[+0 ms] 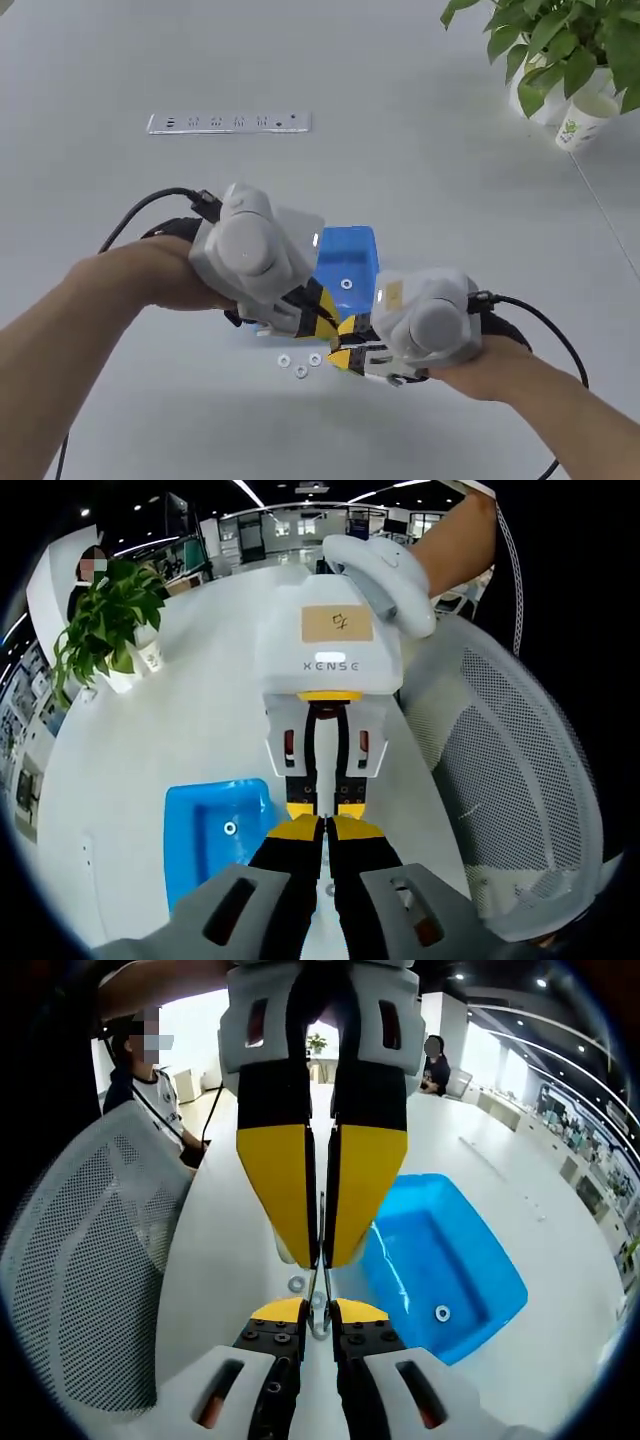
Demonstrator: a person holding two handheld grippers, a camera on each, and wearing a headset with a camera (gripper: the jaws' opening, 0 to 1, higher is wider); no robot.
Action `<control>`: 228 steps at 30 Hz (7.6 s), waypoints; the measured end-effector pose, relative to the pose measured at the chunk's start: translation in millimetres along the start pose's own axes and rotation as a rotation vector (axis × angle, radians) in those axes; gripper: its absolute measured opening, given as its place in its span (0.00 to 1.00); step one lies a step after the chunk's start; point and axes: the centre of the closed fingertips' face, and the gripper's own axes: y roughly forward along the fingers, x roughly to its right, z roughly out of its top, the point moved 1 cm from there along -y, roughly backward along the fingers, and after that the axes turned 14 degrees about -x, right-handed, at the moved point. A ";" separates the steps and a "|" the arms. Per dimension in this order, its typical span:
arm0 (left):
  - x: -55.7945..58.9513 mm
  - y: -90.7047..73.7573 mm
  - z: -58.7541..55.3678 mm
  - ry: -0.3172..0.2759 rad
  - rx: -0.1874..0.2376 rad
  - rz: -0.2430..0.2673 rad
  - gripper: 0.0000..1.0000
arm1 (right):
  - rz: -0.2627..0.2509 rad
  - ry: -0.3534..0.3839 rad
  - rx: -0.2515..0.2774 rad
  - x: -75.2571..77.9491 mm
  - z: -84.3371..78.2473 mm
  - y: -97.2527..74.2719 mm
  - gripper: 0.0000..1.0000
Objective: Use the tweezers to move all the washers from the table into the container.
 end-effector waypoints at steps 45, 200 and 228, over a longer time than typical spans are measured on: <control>-2.3 7.5 2.5 -0.010 0.006 -0.020 0.06 | 0.019 0.029 0.000 -1.9 -6.2 4.5 0.16; -86.2 -6.9 -6.3 -0.058 0.015 0.020 0.06 | 0.039 0.040 -0.026 88.3 8.4 6.1 0.11; -85.8 -7.6 -7.5 -0.057 0.013 0.028 0.06 | 0.036 0.029 -0.031 87.0 8.2 6.1 0.12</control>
